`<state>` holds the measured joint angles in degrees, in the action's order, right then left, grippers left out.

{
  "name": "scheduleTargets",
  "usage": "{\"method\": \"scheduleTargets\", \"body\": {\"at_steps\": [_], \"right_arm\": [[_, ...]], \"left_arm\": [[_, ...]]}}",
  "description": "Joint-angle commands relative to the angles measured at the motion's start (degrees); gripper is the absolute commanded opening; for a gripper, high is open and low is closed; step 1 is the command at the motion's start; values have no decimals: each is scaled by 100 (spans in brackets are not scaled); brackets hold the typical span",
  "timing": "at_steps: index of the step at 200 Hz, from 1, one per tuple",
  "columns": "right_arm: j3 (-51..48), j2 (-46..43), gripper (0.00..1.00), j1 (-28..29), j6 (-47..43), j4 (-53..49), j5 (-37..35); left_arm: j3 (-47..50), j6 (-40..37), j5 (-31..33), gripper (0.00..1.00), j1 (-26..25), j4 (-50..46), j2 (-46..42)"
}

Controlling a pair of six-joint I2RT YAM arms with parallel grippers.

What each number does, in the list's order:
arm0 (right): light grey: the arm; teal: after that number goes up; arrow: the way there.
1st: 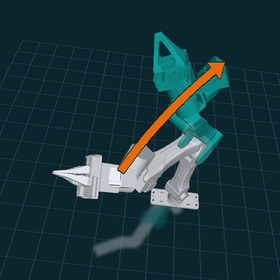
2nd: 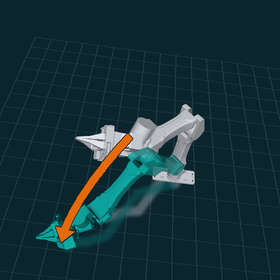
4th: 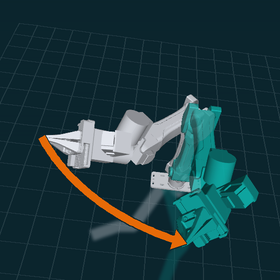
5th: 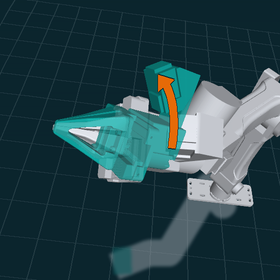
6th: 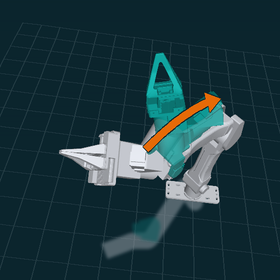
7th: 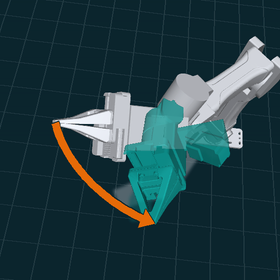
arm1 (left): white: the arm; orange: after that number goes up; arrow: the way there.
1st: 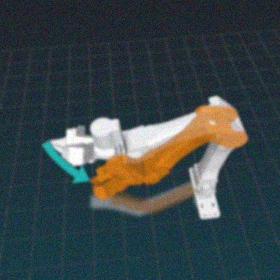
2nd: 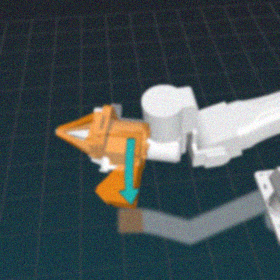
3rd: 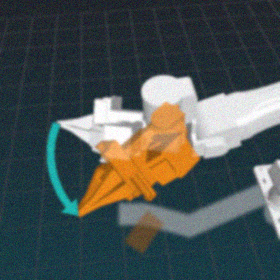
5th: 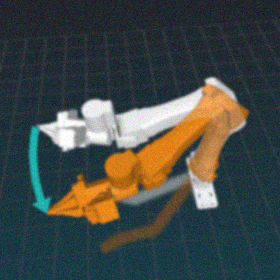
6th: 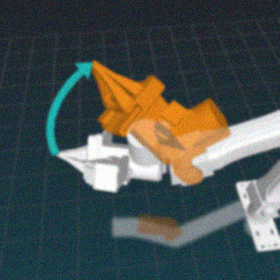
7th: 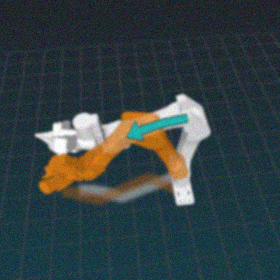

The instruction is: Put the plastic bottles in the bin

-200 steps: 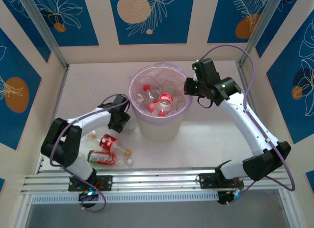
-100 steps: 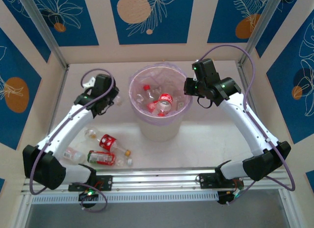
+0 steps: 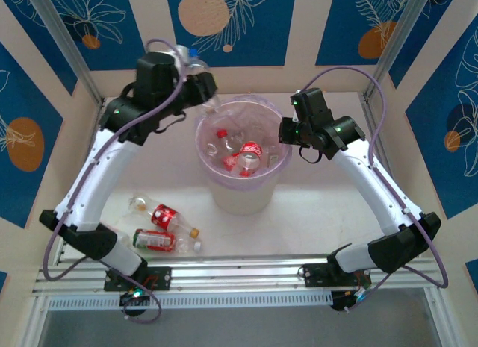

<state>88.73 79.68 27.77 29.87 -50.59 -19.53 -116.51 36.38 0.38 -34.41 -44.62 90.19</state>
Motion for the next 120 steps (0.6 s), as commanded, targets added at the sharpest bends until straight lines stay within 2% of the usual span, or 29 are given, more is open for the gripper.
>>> {"method": "scheduleTargets", "body": {"at_steps": [1,38,75,120], "right_arm": [[141,13,15,87,55,-13,155],[147,23,15,102,35,-55,119],[116,17,15,132,29,-76,70],[176,107,15,141,-5,-84,70]], "left_arm": [[-203,-317,-926,8,-423,-677,403],[96,-209,-1211,7,-885,-511,671],[605,174,-1611,7,-975,62,807],[1121,337,-1778,8,-1011,384,918]]}}
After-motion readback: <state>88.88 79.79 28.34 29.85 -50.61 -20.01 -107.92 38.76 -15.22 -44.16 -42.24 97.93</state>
